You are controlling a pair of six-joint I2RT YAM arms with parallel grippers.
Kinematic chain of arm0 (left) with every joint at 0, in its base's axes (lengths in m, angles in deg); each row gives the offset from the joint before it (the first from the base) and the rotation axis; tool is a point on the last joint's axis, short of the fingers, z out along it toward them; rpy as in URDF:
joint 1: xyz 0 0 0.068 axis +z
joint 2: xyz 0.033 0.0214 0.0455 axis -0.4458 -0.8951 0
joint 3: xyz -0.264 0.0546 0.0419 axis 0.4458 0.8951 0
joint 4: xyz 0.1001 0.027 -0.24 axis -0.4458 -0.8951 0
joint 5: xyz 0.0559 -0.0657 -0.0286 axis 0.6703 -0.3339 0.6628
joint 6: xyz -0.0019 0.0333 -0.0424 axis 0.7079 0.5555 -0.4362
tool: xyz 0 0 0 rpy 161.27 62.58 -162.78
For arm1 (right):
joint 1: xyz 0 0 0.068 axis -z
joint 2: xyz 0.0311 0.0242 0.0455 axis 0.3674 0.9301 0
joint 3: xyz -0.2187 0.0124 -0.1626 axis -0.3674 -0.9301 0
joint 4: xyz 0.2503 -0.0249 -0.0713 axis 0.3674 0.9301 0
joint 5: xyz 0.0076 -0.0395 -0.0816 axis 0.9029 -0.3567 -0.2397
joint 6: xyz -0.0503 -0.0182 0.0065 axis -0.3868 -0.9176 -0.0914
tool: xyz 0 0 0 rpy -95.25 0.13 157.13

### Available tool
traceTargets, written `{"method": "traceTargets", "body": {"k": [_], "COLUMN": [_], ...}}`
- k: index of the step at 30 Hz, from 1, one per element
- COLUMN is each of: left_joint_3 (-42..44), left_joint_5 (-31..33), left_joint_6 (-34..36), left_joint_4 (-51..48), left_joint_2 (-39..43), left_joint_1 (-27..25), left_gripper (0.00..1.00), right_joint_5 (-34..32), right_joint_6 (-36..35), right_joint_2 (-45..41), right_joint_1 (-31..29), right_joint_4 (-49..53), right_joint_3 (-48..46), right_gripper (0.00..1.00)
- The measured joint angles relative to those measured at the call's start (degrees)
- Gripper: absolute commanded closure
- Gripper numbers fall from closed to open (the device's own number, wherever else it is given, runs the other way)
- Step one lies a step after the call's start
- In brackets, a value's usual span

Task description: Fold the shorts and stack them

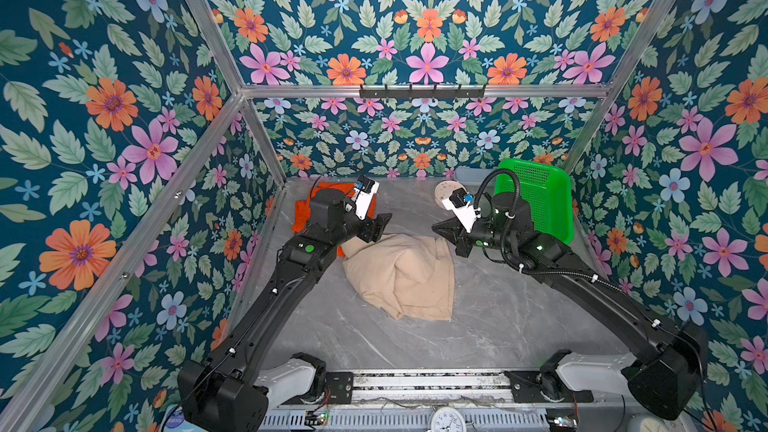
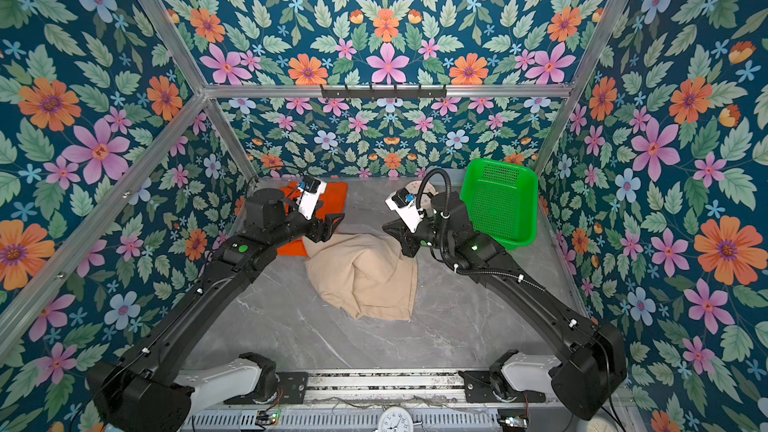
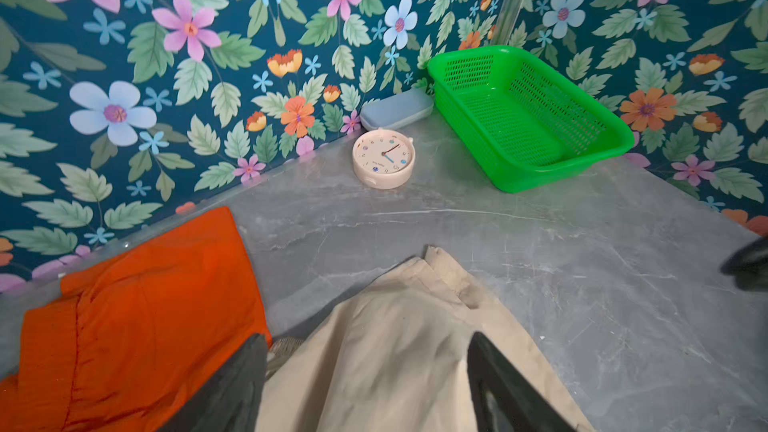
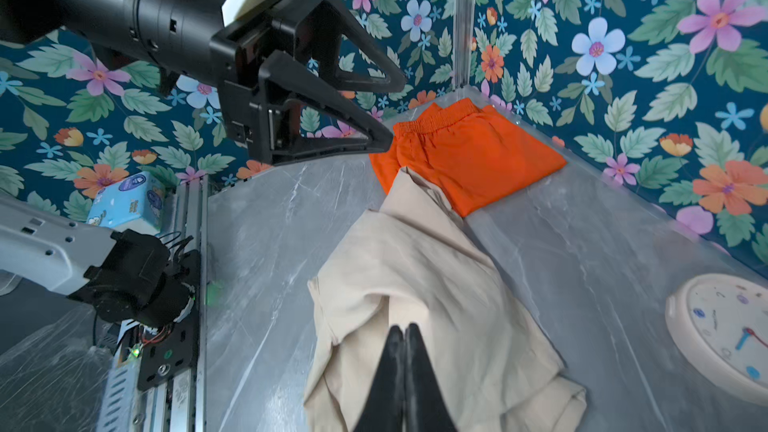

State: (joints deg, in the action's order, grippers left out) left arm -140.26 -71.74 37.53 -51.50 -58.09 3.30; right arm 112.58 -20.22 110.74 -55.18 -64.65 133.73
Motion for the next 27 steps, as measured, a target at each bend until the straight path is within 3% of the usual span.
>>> {"method": "traceTargets", "body": {"k": [2, 5, 11, 17, 23, 25, 27], "left_joint_3": [0.9, 2.6, 15.9, 25.5, 25.8, 25.8, 25.7], "left_joint_5": [1.5, 2.5, 0.2, -6.8, -12.3, -13.3, -14.6], "left_joint_6": [-2.6, -9.0, -26.4, -37.7, -44.1, -45.2, -46.6], "left_joint_4": [0.5, 0.3, 0.5, 8.8, 19.4, 22.1, 24.3], "left_joint_2": [-0.8, -2.5, -3.2, -6.3, -15.6, -18.3, -20.4], "left_joint_1": [0.9, 5.6, 20.0, 24.5, 24.3, 24.3, 23.8], "left_gripper": [0.16, 0.12, 0.06, 0.06, 0.17, 0.27, 0.44], "right_joint_5": [-1.4, -2.5, -3.1, -3.1, -2.6, -2.5, -2.5], "right_joint_6": [1.1, 4.4, 13.3, 18.4, 20.9, 20.9, 21.1], "right_joint_2": [-0.5, -0.7, -0.5, 1.1, 1.5, 1.5, 1.5], "right_joint_1": [0.3, 0.3, 0.3, 0.2, -0.1, -0.1, -0.2], "right_joint_4": [1.7, 4.3, 4.8, 4.3, 2.1, 1.6, 1.4], "right_joint_3": [-1.5, -3.9, -8.2, -9.5, -10.3, -10.6, -10.6], "right_gripper": [0.66, 0.5, 0.46, 0.45, 0.45, 0.45, 0.45]}}
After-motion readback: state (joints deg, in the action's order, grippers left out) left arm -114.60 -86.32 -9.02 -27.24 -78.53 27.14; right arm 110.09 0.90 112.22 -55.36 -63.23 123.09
